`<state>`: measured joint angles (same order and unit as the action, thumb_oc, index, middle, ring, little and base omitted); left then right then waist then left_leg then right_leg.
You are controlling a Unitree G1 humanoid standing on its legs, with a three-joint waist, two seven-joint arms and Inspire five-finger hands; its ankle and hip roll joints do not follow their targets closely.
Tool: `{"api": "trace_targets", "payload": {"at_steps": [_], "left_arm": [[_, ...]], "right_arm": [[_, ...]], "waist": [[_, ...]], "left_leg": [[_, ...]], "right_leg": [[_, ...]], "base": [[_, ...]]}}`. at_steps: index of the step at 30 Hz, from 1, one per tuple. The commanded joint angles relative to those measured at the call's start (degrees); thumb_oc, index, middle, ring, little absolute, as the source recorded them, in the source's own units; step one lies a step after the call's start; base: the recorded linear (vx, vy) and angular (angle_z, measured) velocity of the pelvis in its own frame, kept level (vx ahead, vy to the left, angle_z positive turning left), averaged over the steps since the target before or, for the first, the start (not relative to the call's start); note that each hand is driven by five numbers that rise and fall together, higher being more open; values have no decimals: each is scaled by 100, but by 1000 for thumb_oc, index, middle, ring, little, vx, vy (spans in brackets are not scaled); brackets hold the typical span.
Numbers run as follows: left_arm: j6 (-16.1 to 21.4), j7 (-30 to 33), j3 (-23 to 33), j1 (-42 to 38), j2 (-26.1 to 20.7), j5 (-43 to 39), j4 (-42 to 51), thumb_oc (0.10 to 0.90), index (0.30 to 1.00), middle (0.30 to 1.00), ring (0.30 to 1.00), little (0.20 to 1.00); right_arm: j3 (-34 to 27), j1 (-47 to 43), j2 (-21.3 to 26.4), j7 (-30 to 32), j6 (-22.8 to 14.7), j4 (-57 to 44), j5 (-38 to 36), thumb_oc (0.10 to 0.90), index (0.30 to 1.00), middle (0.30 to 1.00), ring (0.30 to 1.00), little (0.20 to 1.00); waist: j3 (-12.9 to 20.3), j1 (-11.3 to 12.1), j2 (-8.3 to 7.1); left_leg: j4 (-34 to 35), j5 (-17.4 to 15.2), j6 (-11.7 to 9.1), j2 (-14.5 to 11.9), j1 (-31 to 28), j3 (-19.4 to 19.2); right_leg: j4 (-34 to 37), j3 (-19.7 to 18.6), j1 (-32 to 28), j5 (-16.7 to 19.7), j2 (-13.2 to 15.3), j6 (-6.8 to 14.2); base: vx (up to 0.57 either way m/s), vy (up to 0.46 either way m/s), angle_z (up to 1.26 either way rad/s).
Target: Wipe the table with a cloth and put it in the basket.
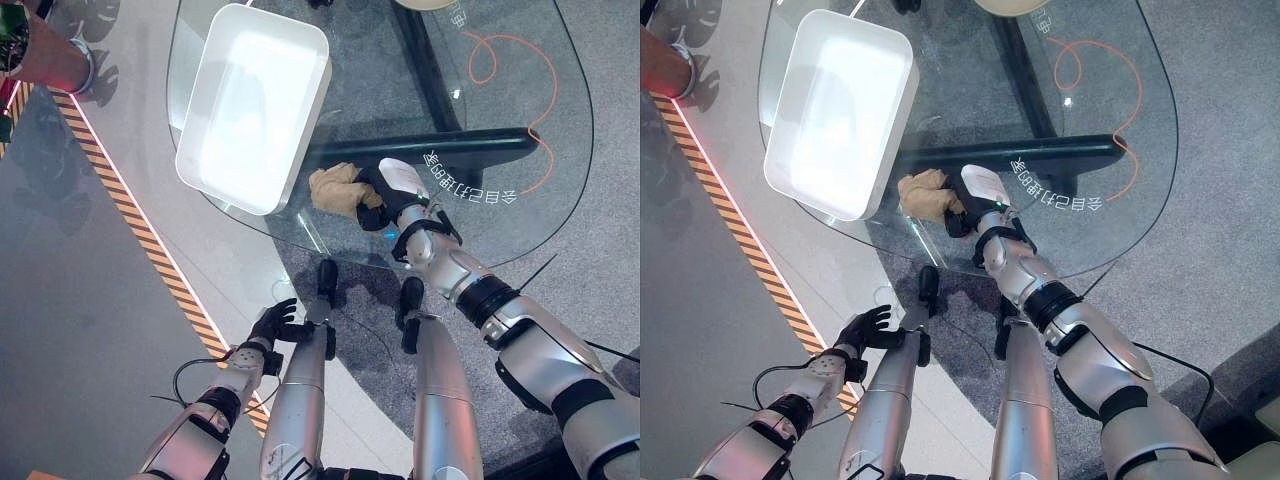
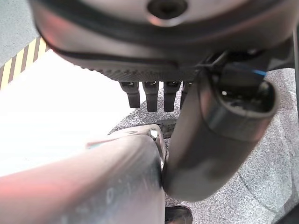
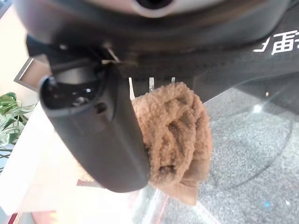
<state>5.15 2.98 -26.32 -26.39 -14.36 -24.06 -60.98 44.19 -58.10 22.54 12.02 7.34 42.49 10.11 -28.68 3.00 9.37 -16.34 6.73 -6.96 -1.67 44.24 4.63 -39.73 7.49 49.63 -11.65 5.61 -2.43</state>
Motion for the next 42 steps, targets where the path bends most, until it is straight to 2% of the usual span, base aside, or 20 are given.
{"api": "trace_targets", "payload": {"at_steps": [1, 4, 9, 15, 18, 19, 26, 33, 42], "left_arm": [[-108, -6, 17, 73, -113, 93, -155, 800, 900, 900, 900, 900], [-108, -17, 20, 63, -113, 88, -165, 800, 900, 900, 900, 900], [-149, -41, -22, -12, -103, 9, -200, 800, 900, 900, 900, 900], [-30, -58, -81, -2, -65, -83, -383, 800, 900, 900, 900, 900], [19, -41, -77, 66, -77, -105, -384, 800, 900, 900, 900, 900], [41, -24, -71, 111, -92, -126, -366, 800, 900, 900, 900, 900], [13, -30, -25, 249, -191, -176, -190, 800, 900, 900, 900, 900], [35, -74, 13, 330, -283, -210, -118, 800, 900, 900, 900, 900], [32, -167, 71, 330, -412, -235, -118, 800, 900, 900, 900, 900]], "right_arm": [[657, 325, -840, -733, -390, -202, -16, 100, 300, 300, 300, 200], [667, 317, -828, -706, -339, -190, 3, 100, 300, 300, 300, 200], [539, 282, -717, 28, -277, 122, -144, 100, 300, 300, 300, 200], [-199, -128, -173, 1958, -545, 869, -596, 100, 300, 300, 300, 200], [-540, -297, 80, 2363, -566, 981, -817, 100, 300, 300, 300, 200], [-708, -422, 249, 2678, -528, 1003, -966, 100, 300, 300, 300, 200], [-1234, -733, 920, 3171, -366, 1090, -1209, 100, 300, 300, 300, 200], [-1437, -731, 1277, 3361, -412, 1201, -1298, 100, 300, 300, 300, 200], [-1740, -731, 1668, 3599, -506, 1814, -1480, 100, 300, 300, 300, 200]], "waist": [[-112, 73, -162], [-112, 70, -159], [-112, 47, -121], [-112, 44, -78], [-112, 62, -82], [-112, 65, -95], [-112, 62, -111], [-112, 36, -113], [-112, 14, -126]], "left_leg": [[-926, -636, 547, 528, 149, -527], [-933, -636, 545, 526, 157, -529], [-960, -636, 549, 514, 164, -543], [-963, -647, 556, 441, 166, -565], [-949, -658, 572, 421, 157, -554], [-956, -674, 581, 403, 162, -548], [-1030, -750, 623, 388, 201, -526], [-1037, -786, 645, 391, 218, -513], [-1074, -848, 664, 386, 232, -502]], "right_leg": [[931, -106, -98, 754, -78, 217], [919, -111, -86, 751, -74, 220], [880, -149, -59, 757, -67, 226], [833, -171, -38, 780, -65, 253], [821, -153, -46, 780, -75, 264], [797, -154, -38, 775, -90, 268], [704, -152, 21, 744, -128, 256], [708, -167, 35, 707, -147, 240], [694, -176, 17, 649, -162, 235]], "base": [[0, 0, 0], [1, 1, 1], [2, 3, 1], [0, 0, 0], [0, 0, 0], [0, 0, 0], [0, 0, 0], [0, 0, 0], [-2, -2, 1]]}}
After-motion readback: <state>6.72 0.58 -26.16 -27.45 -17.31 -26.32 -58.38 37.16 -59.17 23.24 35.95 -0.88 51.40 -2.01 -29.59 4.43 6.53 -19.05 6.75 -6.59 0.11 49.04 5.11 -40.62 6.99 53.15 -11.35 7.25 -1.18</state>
